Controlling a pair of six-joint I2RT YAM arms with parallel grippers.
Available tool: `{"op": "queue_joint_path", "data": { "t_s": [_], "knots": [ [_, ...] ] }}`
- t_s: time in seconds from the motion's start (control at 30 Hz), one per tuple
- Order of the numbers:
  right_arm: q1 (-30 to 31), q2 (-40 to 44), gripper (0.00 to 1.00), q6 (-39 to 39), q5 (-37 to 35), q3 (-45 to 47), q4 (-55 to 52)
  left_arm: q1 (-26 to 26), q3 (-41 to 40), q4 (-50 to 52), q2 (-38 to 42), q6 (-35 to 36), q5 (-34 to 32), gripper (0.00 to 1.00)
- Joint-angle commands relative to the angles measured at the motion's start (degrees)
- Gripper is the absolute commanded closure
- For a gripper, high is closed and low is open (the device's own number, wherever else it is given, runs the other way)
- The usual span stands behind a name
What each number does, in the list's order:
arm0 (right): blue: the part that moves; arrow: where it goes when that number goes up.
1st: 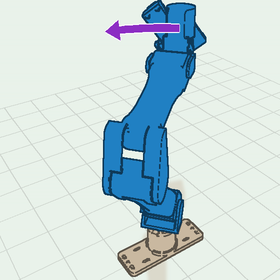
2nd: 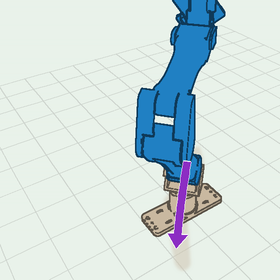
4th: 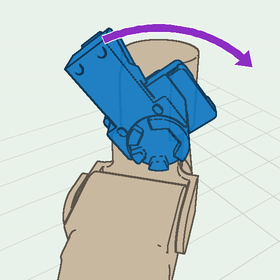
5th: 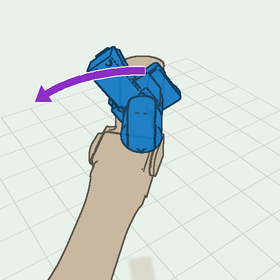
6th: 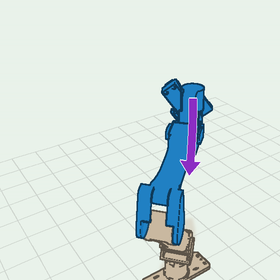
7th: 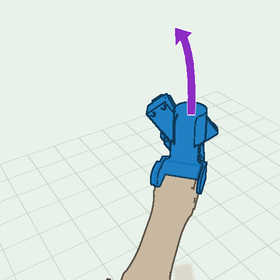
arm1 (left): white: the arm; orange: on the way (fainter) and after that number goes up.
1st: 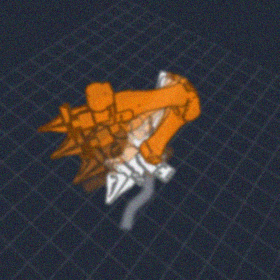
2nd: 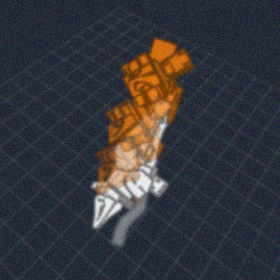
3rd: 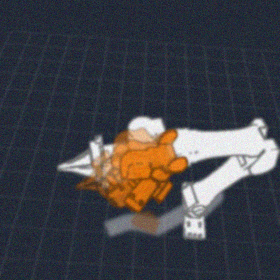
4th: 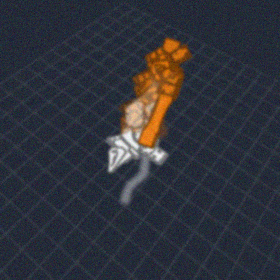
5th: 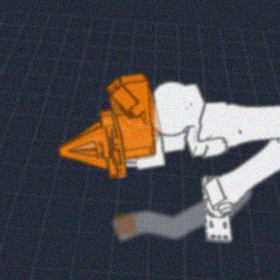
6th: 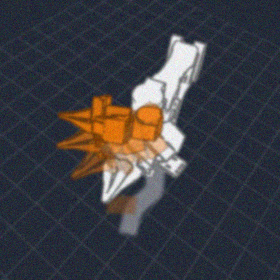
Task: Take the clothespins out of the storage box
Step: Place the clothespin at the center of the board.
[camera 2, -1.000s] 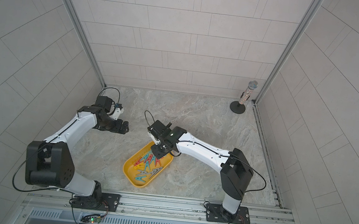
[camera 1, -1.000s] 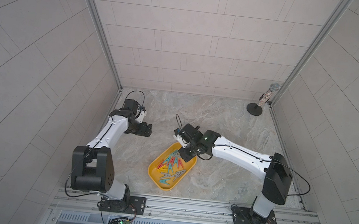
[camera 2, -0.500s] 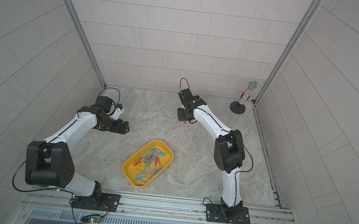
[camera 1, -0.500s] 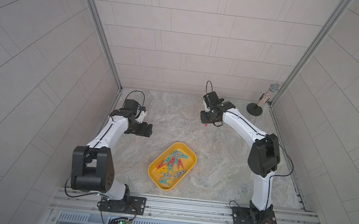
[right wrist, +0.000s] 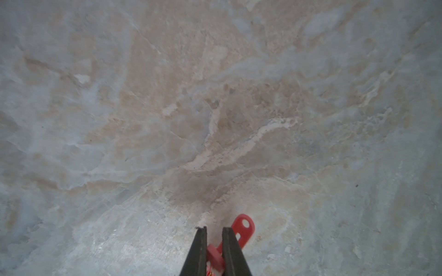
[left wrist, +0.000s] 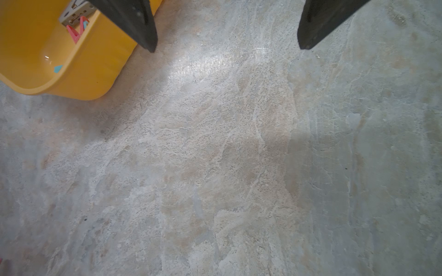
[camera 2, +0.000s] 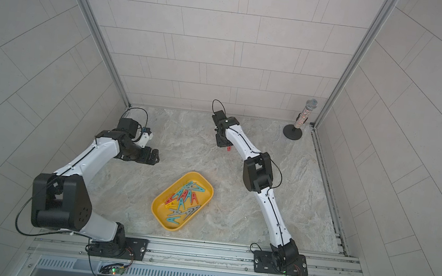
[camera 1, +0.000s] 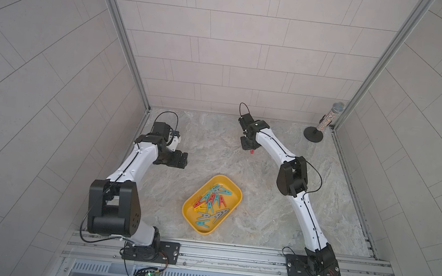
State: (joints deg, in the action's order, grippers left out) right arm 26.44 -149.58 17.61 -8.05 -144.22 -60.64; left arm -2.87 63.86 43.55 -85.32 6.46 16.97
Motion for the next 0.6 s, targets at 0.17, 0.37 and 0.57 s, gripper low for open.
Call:
{"op": "queue_joint_path", "data": {
  "t_s": [0.17, 0.37, 0.57],
  "knots": [
    [-0.46, -0.92, 0.72, 1.72, 1.31, -2.86, -1.8, -0.03, 1.16, 0.69, -0.09, 0.55, 1.13, 0.0],
    [-0.46, 1.81, 0.61, 2.94, 4.62, -3.69, -1.23, -0.05, 1.14, 0.76, 0.06, 0.66, 1.72, 0.0],
    [-0.55, 6.54, 0.61, 3.69, 8.0, -3.72, -1.73, -0.07, 1.06, 0.83, 0.18, 0.81, 1.92, 0.0]
  ]
}}
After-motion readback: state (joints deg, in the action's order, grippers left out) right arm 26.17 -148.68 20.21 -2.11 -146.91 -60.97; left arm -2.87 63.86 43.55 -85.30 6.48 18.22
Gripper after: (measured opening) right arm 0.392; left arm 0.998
